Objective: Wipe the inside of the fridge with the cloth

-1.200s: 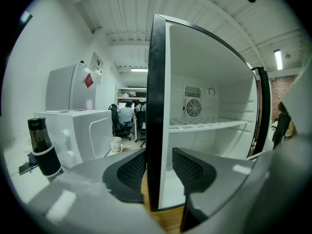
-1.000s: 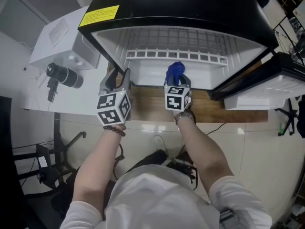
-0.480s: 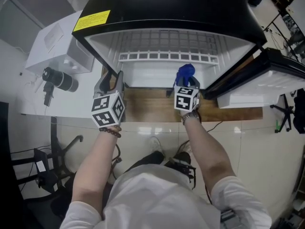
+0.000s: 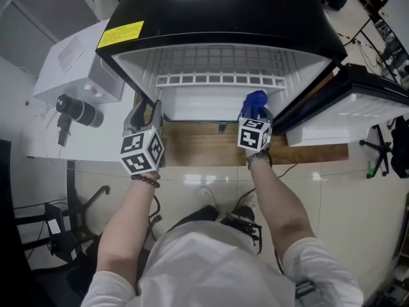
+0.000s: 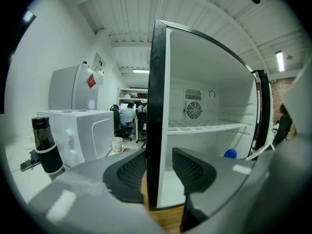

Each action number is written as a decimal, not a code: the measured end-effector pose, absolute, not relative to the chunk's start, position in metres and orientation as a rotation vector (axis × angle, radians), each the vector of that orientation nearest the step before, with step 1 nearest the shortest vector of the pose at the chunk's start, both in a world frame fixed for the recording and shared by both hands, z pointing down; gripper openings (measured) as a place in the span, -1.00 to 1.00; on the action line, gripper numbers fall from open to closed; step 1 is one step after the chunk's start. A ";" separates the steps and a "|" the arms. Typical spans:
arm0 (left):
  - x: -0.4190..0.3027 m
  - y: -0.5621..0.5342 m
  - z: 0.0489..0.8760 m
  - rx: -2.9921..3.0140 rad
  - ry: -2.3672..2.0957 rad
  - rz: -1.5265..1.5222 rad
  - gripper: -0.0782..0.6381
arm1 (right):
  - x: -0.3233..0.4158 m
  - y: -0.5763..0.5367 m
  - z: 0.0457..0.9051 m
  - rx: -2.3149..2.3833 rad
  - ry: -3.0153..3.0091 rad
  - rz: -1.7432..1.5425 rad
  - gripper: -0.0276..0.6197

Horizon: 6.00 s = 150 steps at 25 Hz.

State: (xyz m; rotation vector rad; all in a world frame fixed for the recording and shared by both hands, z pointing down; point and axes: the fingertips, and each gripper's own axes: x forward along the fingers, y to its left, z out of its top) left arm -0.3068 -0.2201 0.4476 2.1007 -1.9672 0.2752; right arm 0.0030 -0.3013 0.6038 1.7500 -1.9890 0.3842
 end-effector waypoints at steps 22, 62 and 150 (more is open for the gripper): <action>-0.256 -0.198 0.459 2.246 -1.790 0.318 -0.35 | -0.025 -0.251 0.557 1.572 -2.303 0.344 -0.67; -0.058 -0.134 0.472 2.482 -0.372 0.253 -0.50 | -0.065 -0.129 0.479 0.802 -2.650 -0.007 -0.60; 0.022 -0.396 0.538 2.404 -1.536 0.031 -0.60 | 0.036 -0.179 0.429 0.997 -2.694 0.011 -0.91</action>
